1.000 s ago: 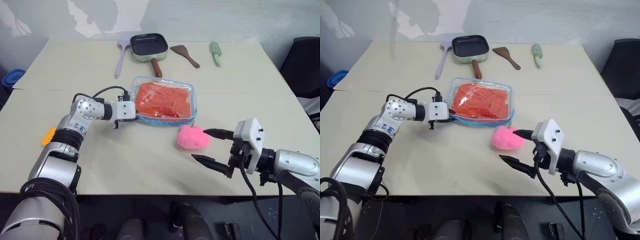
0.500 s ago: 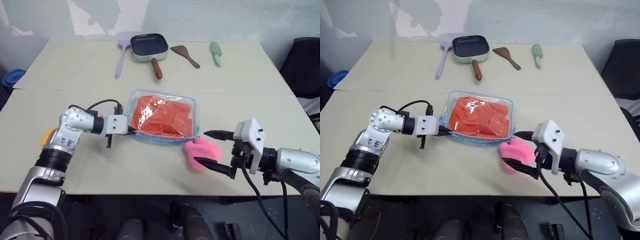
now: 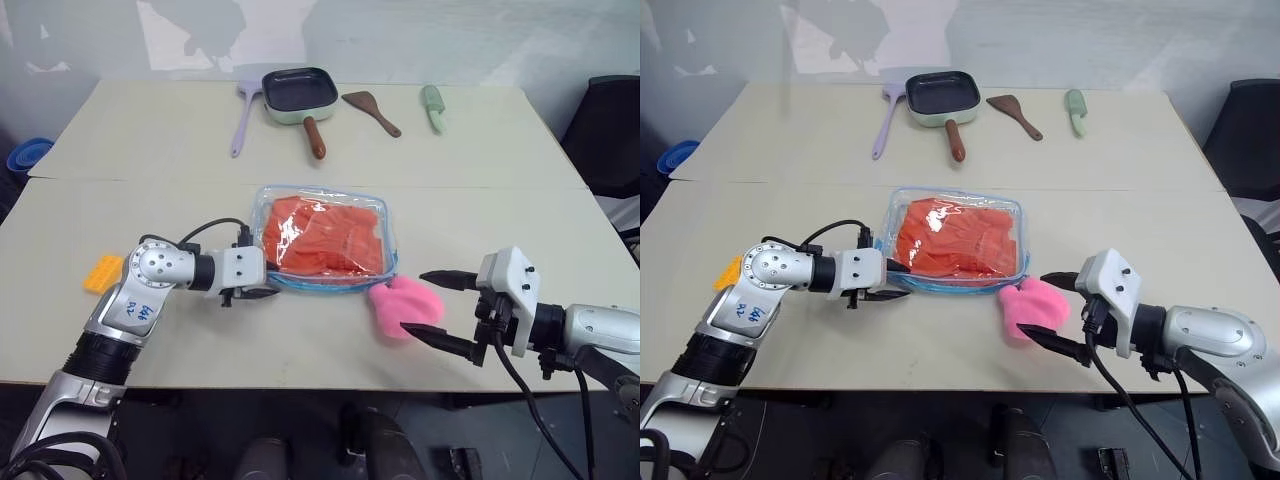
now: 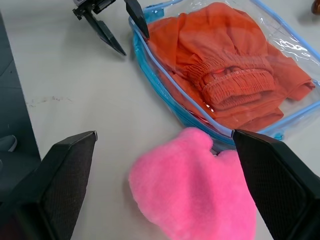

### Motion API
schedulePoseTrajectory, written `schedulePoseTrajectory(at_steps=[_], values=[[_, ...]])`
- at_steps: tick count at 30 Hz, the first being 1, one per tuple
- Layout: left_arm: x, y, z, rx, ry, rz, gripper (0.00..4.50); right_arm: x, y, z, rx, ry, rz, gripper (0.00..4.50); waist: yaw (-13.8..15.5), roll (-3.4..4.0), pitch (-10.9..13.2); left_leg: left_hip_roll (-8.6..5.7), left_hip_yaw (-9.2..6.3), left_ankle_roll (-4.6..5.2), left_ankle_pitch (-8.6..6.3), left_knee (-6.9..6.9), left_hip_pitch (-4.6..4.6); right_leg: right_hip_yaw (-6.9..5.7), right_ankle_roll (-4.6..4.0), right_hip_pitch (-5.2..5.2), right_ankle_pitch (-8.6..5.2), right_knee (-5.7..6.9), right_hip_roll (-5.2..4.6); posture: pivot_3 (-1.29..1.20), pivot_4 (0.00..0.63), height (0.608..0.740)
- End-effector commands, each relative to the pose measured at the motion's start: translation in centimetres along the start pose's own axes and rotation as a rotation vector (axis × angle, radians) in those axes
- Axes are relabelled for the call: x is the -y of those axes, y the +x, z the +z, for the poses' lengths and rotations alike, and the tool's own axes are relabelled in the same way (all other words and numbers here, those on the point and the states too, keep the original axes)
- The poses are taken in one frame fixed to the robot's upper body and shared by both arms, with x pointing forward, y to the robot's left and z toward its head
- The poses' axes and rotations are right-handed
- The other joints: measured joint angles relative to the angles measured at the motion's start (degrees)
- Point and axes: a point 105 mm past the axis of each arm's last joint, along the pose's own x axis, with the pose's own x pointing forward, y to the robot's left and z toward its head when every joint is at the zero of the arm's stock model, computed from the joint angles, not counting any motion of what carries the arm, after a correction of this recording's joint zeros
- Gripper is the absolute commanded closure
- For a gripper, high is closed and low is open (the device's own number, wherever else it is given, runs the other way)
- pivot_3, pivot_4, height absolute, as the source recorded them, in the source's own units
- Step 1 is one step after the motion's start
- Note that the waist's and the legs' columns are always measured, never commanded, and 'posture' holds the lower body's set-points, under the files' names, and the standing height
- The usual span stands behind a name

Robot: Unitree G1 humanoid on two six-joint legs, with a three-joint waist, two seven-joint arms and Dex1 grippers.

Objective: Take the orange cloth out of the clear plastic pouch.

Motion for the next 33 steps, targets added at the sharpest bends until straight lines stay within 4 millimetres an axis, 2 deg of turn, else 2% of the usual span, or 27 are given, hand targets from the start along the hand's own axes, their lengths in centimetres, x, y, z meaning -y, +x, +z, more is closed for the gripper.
schedulePoseTrajectory(at_steps=[1, 3, 4, 8, 11, 14, 18, 21, 24, 28, 33], values=[[-0.3, -1.1, 0.9, 0.028, -0.012, 0.033, 0.85, 0.1, -0.3, 0.7, 0.013, -0.048, -0.011, 0.0, -0.02, 0.0, 0.0, 0.0, 0.0, 0.0, 0.0, 0.0, 0.01, 0.0, 0.0, 0.0, 0.0, 0.0, 0.0, 0.0, 0.15, 0.74], [-0.1, -1.6, 1.3, 0.048, -0.038, 0.019, 0.19, 0.2, -0.4, 0.4, -0.002, -0.049, -0.015, 0.0, 0.03, 0.0, 0.0, 0.01, -0.01, 0.0, 0.0, 0.0, 0.0, 0.0, 0.0, -0.01, 0.0, 0.0, 0.01, 0.0, 0.15, 0.74], [0.1, -2.1, 1.8, 0.076, -0.068, 0.003, 0.02, 0.3, -0.4, 0.1, -0.016, -0.045, -0.022, 0.0, 0.02, 0.0, 0.0, 0.01, -0.01, 0.0, 0.0, 0.0, 0.0, 0.0, 0.0, 0.0, 0.0, 0.0, 0.01, 0.0, 0.15, 0.74], [0.6, -4.1, 4.3, 0.21, -0.199, -0.074, 0.02, 1.5, -0.2, -1.4, -0.046, 0.036, -0.121, 0.0, -0.02, 0.0, 0.0, 0.02, -0.01, -0.01, 0.0, 0.01, -0.02, 0.0, 0.0, -0.01, 0.0, -0.02, 0.0, 0.0, 0.15, 0.74], [-0.1, -5.6, 5.9, 0.293, -0.272, -0.084, 0.02, 2.6, -0.7, -3.1, -0.023, 0.187, -0.27, 0.0, 0.09, 0.0, 0.0, 0.02, -0.03, -0.04, 0.02, 0.02, 0.02, 0.02, -0.01, 0.05, 0.0, -0.01, 0.01, 0.0, 0.15, 0.74], [-0.4, -6.6, 7.0, 0.338, -0.308, -0.108, 0.02, 2.7, -1.3, -4.4, 0.031, 0.348, -0.396, 0.0, 0.16, -0.01, 0.0, 0.0, -0.14, -0.13, 0.07, 0.04, -0.04, -0.04, -0.02, 0.02, -0.01, 0.0, 0.0, 0.0, 0.15, 0.74], [-0.4, -6.5, 7.5, 0.334, -0.289, -0.132, 0.02, 2.3, -0.9, -5.8, 0.126, 0.582, -0.506, 0.0, -0.15, 0.0, -0.01, -0.02, -0.06, -0.16, 0.08, 0.01, 0.0, 0.06, -0.02, 0.08, -0.01, 0.04, 0.0, 0.0, 0.15, 0.74], [-0.2, -5.9, 7.7, 0.326, -0.27, -0.146, 0.02, 1.5, 0.2, -6.3, 0.17, 0.685, -0.505, 0.0, -0.44, 0.02, 0.0, 0.0, 0.02, -0.22, 0.09, -0.04, 0.0, 0.16, -0.11, 0.08, -0.07, 0.02, 0.05, 0.0, 0.15, 0.74], [-0.1, -5.5, 7.8, 0.324, -0.262, -0.152, 0.0, 0.9, 1.2, -6.6, 0.17, 0.705, -0.477, 0.6, -0.65, 0.02, 0.0, 0.0, 0.06, -0.24, 0.09, -0.04, 0.01, 0.2, -0.13, 0.05, -0.09, 0.04, 0.06, 0.0, 0.15, 0.74], [-0.4, -5.1, 7.9, 0.327, -0.248, -0.15, 0.0, -0.1, 2.1, -6.4, 0.161, 0.707, -0.401, 1.93, -0.66, 0.02, 0.0, 0.0, 0.05, -0.23, 0.09, -0.04, 0.01, 0.2, -0.13, 0.04, -0.09, 0.06, 0.08, 0.0, 0.15, 0.74], [-0.9, -4.8, 8.2, 0.337, -0.243, -0.14, 0.0, -2.7, 2.6, -5.2, 0.145, 0.671, -0.217, 3.59, -0.65, 0.02, 0.0, 0.0, 0.05, -0.23, 0.09, -0.05, 0.01, 0.2, -0.13, 0.06, -0.09, 0.04, 0.09, 0.0, 0.15, 0.74]])
